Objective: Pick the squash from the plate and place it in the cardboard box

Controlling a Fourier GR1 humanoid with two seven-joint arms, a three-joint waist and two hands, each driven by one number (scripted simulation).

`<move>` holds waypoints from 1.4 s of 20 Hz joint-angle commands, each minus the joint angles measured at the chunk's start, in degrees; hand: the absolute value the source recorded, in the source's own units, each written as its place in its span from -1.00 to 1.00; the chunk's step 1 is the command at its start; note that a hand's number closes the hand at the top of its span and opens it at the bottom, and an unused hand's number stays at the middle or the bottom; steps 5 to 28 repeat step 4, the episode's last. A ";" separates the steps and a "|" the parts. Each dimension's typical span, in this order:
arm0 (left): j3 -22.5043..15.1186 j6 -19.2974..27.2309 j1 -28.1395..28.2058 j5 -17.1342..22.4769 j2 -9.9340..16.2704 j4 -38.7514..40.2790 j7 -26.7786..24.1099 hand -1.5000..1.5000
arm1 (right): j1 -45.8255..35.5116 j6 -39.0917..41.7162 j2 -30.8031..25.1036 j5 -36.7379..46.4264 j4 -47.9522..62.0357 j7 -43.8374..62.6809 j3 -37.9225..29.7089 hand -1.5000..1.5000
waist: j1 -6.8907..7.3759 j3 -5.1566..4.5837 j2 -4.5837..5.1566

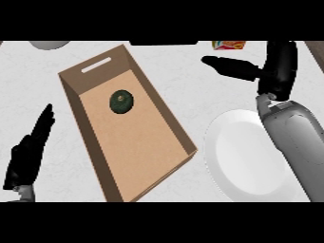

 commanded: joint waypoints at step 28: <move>-0.75 0.49 -3.66 -1.15 -0.61 0.58 2.06 0.00 | 15.83 11.68 -7.94 -9.07 -11.58 -9.29 -9.22 -1.00 | 0.76 -0.01 0.35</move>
